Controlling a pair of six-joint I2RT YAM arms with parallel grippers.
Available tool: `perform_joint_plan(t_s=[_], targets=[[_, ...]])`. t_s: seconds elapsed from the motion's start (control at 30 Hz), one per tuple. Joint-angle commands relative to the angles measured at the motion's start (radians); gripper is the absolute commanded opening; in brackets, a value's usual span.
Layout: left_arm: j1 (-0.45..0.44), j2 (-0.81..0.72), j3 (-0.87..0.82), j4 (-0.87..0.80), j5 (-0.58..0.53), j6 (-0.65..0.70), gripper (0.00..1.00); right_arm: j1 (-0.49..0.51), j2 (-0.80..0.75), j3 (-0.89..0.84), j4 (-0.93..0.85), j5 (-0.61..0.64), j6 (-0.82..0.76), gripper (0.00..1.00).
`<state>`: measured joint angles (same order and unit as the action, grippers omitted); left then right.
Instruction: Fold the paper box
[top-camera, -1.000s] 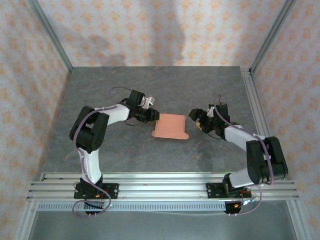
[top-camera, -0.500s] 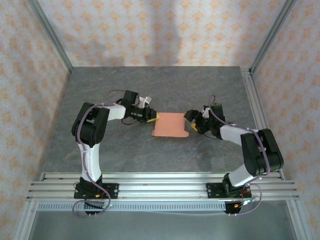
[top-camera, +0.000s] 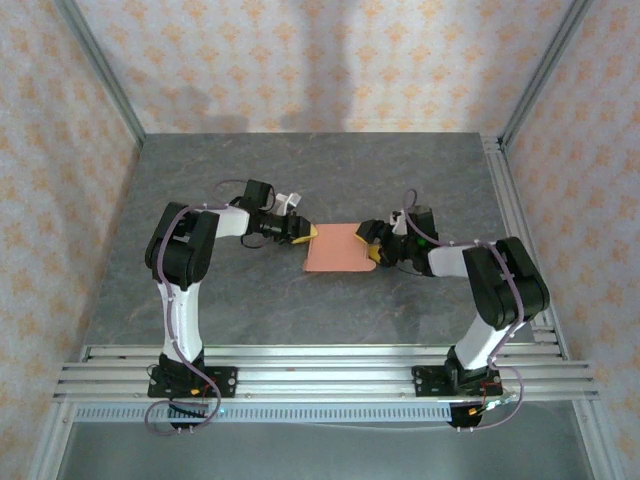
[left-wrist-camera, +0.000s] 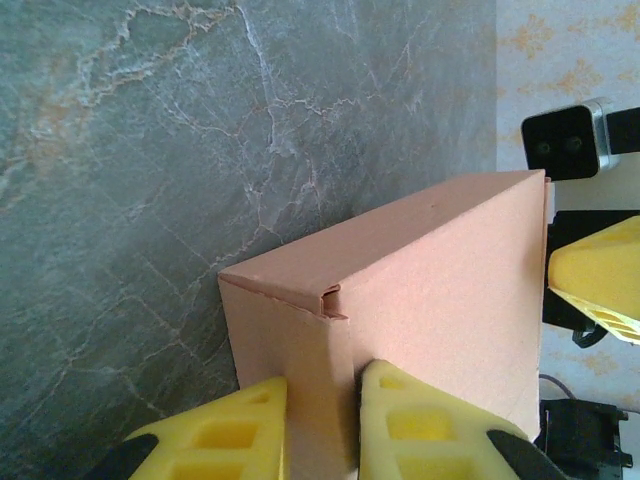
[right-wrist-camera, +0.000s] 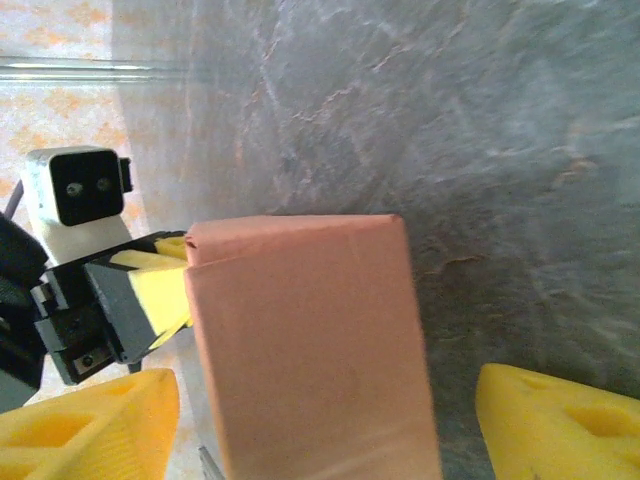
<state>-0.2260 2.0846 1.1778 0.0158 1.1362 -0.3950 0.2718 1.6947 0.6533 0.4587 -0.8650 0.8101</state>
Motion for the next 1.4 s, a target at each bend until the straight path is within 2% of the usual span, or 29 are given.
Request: perform_joint_plan(t_s=[0.0,0.17,0.27,0.37,0.5,0.57,0.63,0.67,0.8,0.93,1.13,1.27,1.37], targets=[[0.011,0.059,-0.012,-0.077,-0.094,0.016,0.21,0.005,0.019,0.019,0.143,-0.046,0.050,0.74],[0.013,0.056,-0.015,-0.072,-0.103,0.009,0.21,0.006,0.003,0.017,0.158,-0.044,0.060,0.61],[0.010,0.045,-0.019,-0.061,-0.127,0.006,0.25,0.005,-0.023,0.017,0.134,-0.037,0.048,0.53],[0.002,0.022,-0.040,-0.007,-0.140,-0.017,0.34,0.006,-0.041,0.023,0.097,-0.026,0.033,0.48],[-0.002,-0.052,-0.099,0.106,-0.162,-0.056,0.61,0.004,-0.062,0.029,0.076,-0.016,0.025,0.41],[-0.003,-0.097,-0.127,0.141,-0.195,-0.053,0.70,0.003,-0.075,0.038,0.055,-0.011,0.017,0.40],[-0.003,-0.157,-0.168,0.198,-0.235,-0.052,0.94,-0.003,-0.091,0.045,0.029,-0.008,0.008,0.40],[-0.003,-0.184,-0.187,0.224,-0.254,-0.049,1.00,-0.007,-0.099,0.048,0.020,-0.006,0.006,0.40],[-0.028,-0.316,-0.254,0.262,-0.375,0.035,1.00,-0.030,-0.141,0.057,-0.023,0.000,-0.001,0.40],[-0.120,-0.434,-0.351,0.357,-0.568,0.229,1.00,-0.065,-0.185,0.058,-0.046,-0.002,0.003,0.41],[-0.270,-0.564,-0.448,0.474,-0.784,0.525,1.00,-0.122,-0.281,0.067,-0.133,0.011,-0.005,0.41],[-0.363,-0.608,-0.518,0.582,-0.911,0.728,1.00,-0.147,-0.351,0.071,-0.173,0.003,0.018,0.41],[-0.411,-0.621,-0.528,0.586,-0.989,0.866,1.00,-0.163,-0.400,0.073,-0.205,-0.008,0.047,0.41]])
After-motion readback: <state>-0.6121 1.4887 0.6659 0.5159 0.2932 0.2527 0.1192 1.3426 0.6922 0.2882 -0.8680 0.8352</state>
